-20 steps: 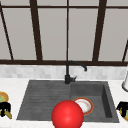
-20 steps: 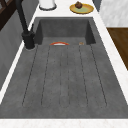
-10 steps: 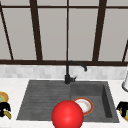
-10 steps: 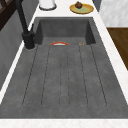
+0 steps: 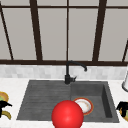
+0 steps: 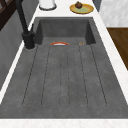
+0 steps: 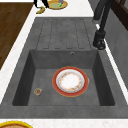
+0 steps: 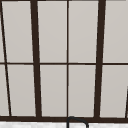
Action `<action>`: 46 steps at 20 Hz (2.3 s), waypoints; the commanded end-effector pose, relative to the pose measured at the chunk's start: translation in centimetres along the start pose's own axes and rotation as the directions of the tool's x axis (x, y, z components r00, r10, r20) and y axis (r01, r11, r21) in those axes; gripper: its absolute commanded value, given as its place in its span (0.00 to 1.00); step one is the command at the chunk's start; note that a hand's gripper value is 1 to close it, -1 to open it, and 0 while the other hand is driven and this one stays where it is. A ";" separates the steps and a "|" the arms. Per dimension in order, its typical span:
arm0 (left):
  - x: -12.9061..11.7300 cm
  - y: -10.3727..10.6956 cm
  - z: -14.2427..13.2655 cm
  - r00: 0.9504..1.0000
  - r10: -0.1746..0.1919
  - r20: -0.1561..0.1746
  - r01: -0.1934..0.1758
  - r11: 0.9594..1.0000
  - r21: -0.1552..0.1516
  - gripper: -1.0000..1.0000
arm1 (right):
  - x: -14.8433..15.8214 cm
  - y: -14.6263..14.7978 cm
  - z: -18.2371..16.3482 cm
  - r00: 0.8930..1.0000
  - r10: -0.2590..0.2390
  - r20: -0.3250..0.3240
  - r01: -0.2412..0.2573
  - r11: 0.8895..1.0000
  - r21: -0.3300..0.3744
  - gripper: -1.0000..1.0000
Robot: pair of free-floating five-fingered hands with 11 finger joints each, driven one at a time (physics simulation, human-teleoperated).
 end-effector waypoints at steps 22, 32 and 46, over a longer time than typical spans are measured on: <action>12.2 15.0 4.4 0.996 0.084 0.002 -0.084 0.996 -0.018 0.00 | 0.0 0.0 0.0 1.000 0.000 0.000 0.000 1.000 0.000 0.50; 3.5 14.2 7.8 0.999 0.038 0.026 -0.038 0.999 -0.005 0.00 | 0.0 0.0 0.0 1.000 0.000 0.000 0.000 1.000 0.000 0.50; -1.1 9.4 17.9 0.998 0.058 0.031 -0.058 0.998 0.020 0.00 | 0.0 0.0 0.0 1.000 0.000 0.000 0.000 1.000 0.000 0.50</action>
